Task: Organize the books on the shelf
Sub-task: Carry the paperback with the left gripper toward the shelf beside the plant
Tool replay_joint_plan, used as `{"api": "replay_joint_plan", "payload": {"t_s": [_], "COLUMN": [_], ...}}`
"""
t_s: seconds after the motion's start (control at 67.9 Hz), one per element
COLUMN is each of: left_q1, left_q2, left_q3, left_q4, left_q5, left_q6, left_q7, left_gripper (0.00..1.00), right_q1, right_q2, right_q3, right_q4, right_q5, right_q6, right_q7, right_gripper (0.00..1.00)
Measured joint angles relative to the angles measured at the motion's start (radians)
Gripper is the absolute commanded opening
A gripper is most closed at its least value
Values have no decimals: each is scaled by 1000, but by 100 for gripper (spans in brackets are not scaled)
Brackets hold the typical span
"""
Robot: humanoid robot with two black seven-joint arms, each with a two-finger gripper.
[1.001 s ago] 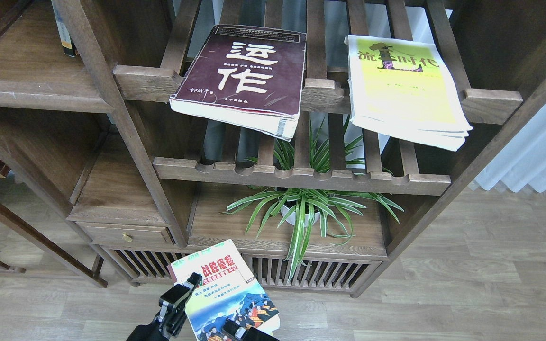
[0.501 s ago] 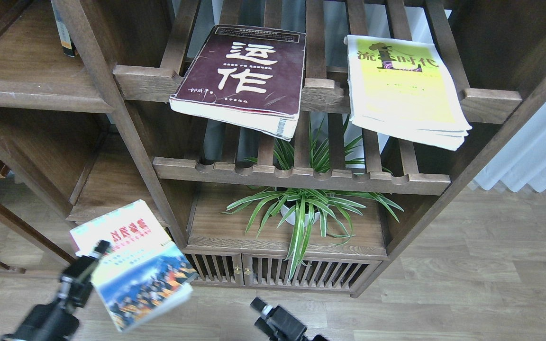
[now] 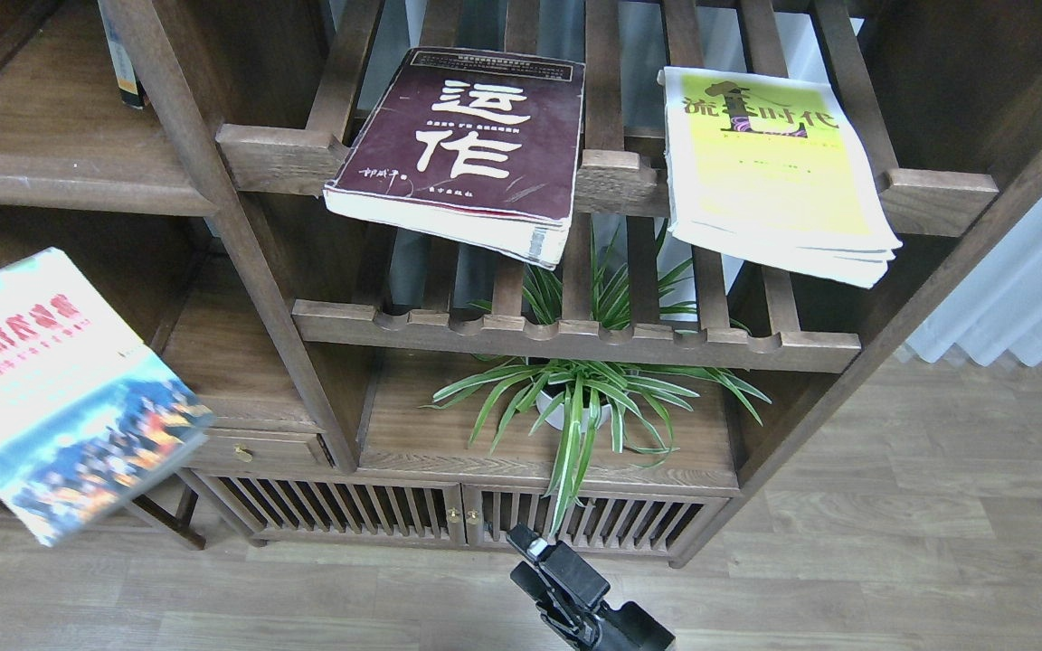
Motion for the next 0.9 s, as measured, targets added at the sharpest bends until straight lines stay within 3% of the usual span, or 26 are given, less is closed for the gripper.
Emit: {"api": "replay_joint_plan", "payload": {"t_s": [0.368,0.633,0.898], "left_q1": [-6,-7,-8], "left_q2": [64,72,73], "left_q3": [-95,-138,-212], "left_q4": [-4,0,9], "left_q5": [0,3,40], "left_q6": [0,0,0], "left_q7": [4,67,81], "left_gripper": [13,14,16], "right_q1": [-1,-1,-1], "right_q2": [0,0,0], "right_q3": [0,-4,-1], "right_q4": [-1,-1,-1], "right_q5": [0,0,0], "right_q6": [0,0,0], "right_q7": [0,0,0], "right_gripper": [98,99,99]}}
